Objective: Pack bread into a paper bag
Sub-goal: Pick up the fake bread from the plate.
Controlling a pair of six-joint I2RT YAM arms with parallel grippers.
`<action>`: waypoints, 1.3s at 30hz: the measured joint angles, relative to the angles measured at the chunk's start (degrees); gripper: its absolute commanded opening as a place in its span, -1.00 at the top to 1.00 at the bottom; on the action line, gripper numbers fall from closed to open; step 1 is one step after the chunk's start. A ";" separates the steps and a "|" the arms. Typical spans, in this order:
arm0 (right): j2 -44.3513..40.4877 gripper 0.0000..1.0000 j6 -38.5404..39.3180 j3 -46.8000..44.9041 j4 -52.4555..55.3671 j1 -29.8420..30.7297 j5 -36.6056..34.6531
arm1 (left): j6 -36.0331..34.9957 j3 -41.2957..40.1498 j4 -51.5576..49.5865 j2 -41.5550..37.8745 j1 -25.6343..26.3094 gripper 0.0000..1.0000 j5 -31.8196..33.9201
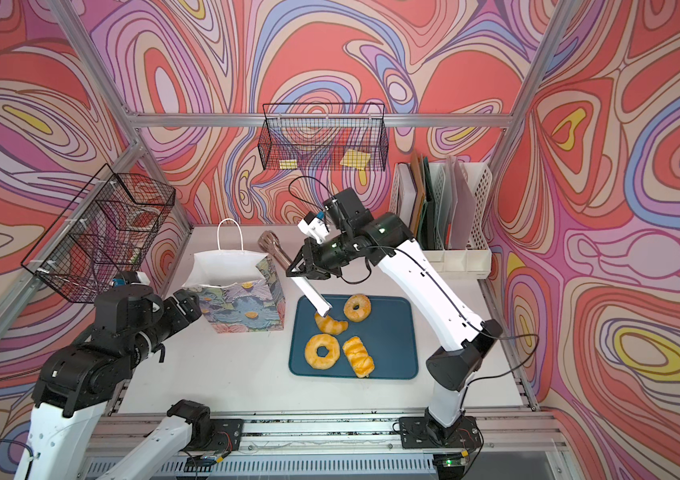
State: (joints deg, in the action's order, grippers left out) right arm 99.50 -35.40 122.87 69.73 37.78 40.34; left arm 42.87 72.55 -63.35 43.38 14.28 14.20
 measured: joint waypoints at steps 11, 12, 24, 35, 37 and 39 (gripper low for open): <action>-14.10 0.56 0.42 -21.51 2.93 -4.00 -6.78 | -0.22 0.00 0.52 0.68 0.00 -0.72 -0.57; -14.88 0.56 0.07 -24.39 2.84 -4.35 -7.65 | -0.28 0.00 0.66 0.68 0.00 -0.72 -0.59; -16.59 0.58 -0.50 -40.04 3.13 -11.98 -16.41 | -0.79 -1.66 1.53 -0.04 0.00 -0.72 -1.18; -16.24 0.54 1.46 -43.15 5.29 -14.58 -19.45 | -0.81 -4.79 2.19 -0.63 0.00 -0.74 -1.81; -16.11 0.49 1.81 -43.85 5.60 -14.60 -19.65 | -0.79 -5.51 2.67 -0.63 0.00 -0.74 -2.08; -16.00 0.45 2.16 -44.70 5.92 -14.60 -19.76 | -0.76 -6.29 3.21 -0.63 0.00 -0.74 -2.32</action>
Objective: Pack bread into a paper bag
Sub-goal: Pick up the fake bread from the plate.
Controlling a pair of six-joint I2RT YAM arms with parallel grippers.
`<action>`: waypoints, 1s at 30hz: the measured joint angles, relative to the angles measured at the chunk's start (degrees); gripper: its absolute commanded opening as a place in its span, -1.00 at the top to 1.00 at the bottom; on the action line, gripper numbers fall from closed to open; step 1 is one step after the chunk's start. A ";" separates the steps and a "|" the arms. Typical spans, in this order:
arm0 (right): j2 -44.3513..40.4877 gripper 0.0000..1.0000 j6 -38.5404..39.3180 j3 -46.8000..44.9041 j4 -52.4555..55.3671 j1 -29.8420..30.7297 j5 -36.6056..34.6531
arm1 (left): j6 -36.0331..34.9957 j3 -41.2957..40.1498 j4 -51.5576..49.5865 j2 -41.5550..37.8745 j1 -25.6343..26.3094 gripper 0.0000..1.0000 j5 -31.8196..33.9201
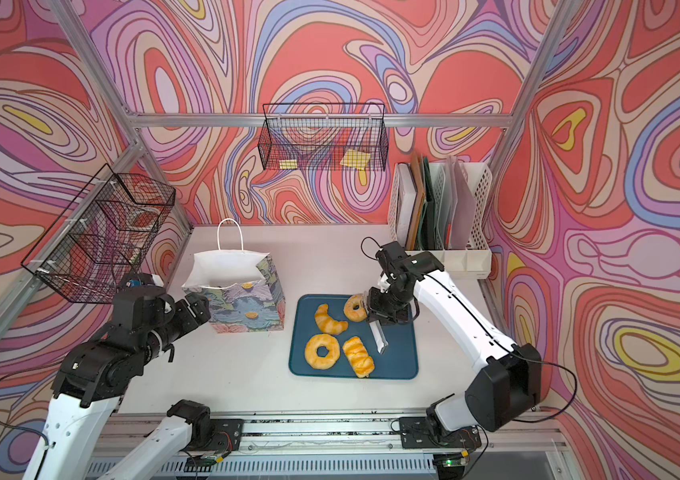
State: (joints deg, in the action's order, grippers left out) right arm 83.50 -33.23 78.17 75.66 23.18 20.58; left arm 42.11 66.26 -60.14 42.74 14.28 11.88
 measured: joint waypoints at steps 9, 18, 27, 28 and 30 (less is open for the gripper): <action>1.22 0.44 1.03 -1.18 -0.44 -0.28 -1.03 | 0.11 -0.74 1.05 0.09 0.00 -0.74 -0.81; 3.93 0.40 2.36 -1.75 -0.59 -1.18 -1.95 | 0.09 -0.74 1.07 -0.42 0.00 -0.74 -0.79; 4.48 0.31 2.75 2.54 0.87 -2.21 -2.51 | 0.07 -0.79 1.51 -0.42 0.00 -0.74 -0.83; 4.48 0.31 2.75 2.86 0.83 -2.25 -2.75 | 0.09 -0.85 1.60 -0.42 0.00 -0.74 -0.85; 4.48 0.32 2.91 3.06 0.81 -2.47 -3.13 | 0.07 -1.14 1.92 -0.42 0.00 -0.74 -0.90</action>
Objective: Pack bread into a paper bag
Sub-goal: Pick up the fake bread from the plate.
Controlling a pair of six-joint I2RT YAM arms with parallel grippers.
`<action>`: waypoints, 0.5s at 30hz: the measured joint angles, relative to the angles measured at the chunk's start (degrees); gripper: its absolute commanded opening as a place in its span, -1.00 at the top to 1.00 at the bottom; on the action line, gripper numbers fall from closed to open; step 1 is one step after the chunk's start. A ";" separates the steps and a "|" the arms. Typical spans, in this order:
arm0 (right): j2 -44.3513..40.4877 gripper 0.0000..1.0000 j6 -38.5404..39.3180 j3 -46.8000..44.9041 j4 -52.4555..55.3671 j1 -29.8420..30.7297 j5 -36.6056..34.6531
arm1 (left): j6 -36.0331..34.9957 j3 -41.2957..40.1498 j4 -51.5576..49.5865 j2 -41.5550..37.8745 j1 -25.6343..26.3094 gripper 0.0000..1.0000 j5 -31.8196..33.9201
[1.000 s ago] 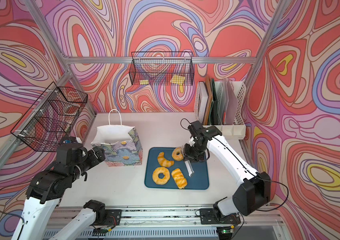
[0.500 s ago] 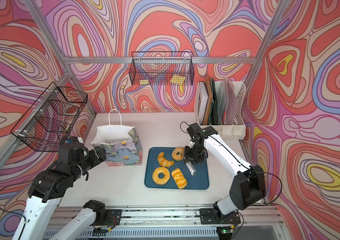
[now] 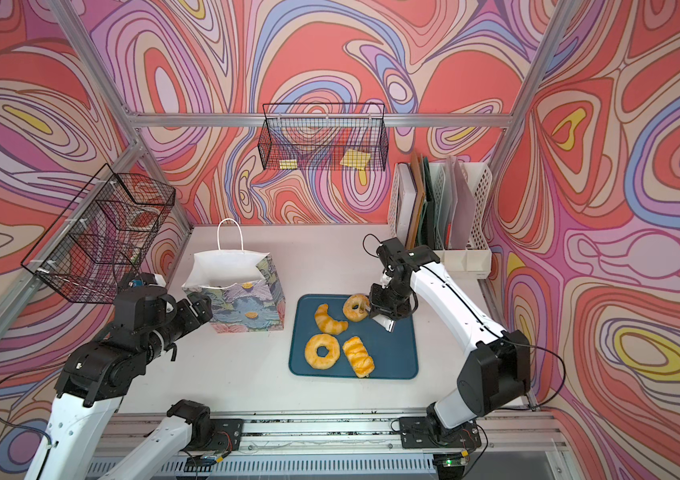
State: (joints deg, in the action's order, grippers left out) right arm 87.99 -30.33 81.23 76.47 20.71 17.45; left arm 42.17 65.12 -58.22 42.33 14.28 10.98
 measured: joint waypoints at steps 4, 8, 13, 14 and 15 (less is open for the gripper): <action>1.31 0.35 0.87 0.00 -0.11 -0.92 0.39 | 0.00 -0.46 0.28 0.00 0.00 -0.74 -0.33; 3.15 0.39 1.40 0.66 0.33 -1.31 1.81 | 0.00 -0.70 0.35 -0.20 0.00 -0.74 -0.31; 3.80 0.46 2.43 2.51 0.20 -1.49 2.54 | 0.00 -0.76 0.35 -0.57 0.00 -0.74 -0.31; 3.80 0.47 2.56 2.51 0.24 -1.53 2.62 | 0.00 -0.76 0.35 -0.61 0.00 -0.74 -0.31; 3.80 0.47 2.71 2.36 0.24 -1.55 2.75 | 0.00 -0.85 0.37 -0.66 0.00 -0.74 -0.31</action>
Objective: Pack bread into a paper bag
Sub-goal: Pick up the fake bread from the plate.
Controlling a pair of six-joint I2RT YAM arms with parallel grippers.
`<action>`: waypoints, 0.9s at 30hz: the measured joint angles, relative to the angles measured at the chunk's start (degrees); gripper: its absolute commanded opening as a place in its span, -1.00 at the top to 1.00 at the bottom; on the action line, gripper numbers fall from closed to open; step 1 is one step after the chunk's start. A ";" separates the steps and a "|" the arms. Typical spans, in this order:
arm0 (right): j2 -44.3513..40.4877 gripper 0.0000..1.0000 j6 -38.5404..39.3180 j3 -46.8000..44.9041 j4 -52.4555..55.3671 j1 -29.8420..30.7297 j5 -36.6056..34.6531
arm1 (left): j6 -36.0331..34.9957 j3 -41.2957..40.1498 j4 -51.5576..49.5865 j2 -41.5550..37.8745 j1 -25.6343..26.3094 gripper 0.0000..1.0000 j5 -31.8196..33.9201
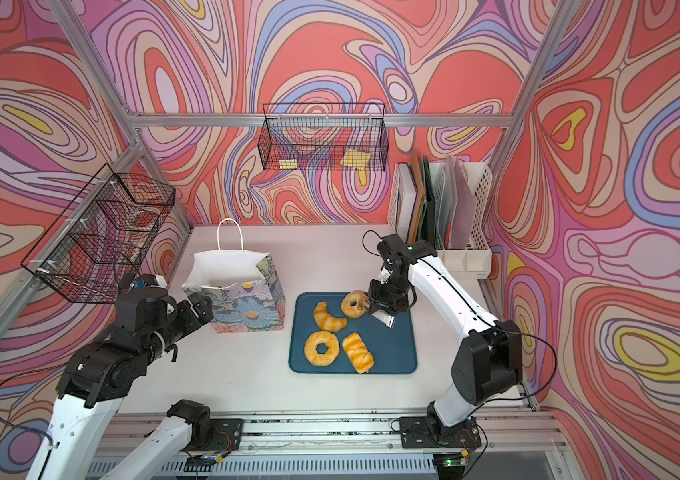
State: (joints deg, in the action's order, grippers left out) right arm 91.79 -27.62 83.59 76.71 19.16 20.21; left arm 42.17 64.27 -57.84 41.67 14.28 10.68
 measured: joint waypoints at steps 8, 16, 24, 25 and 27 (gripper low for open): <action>-0.72 0.48 0.15 -0.07 0.31 -0.02 1.66 | 0.02 -0.70 0.04 0.02 0.00 -0.74 -0.02; -0.72 0.47 0.70 5.95 1.20 -0.02 1.53 | 0.04 -0.92 0.22 0.04 0.00 -0.74 -0.07; -0.22 0.44 1.68 4.94 0.85 -0.52 -0.24 | 0.04 -0.92 0.22 0.04 0.00 -0.74 -0.07; 0.04 0.44 1.79 4.92 0.90 -0.61 -0.48 | 0.04 -0.92 0.22 0.04 0.00 -0.74 -0.07; 0.61 0.41 2.12 4.92 0.87 -0.79 -1.11 | 0.04 -0.92 0.22 0.04 0.00 -0.74 -0.04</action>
State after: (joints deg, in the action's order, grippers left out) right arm 92.40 -25.50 88.51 77.58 18.37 19.09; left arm 42.22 63.35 -57.63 41.71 14.28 10.63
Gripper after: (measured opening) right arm 0.284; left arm 0.869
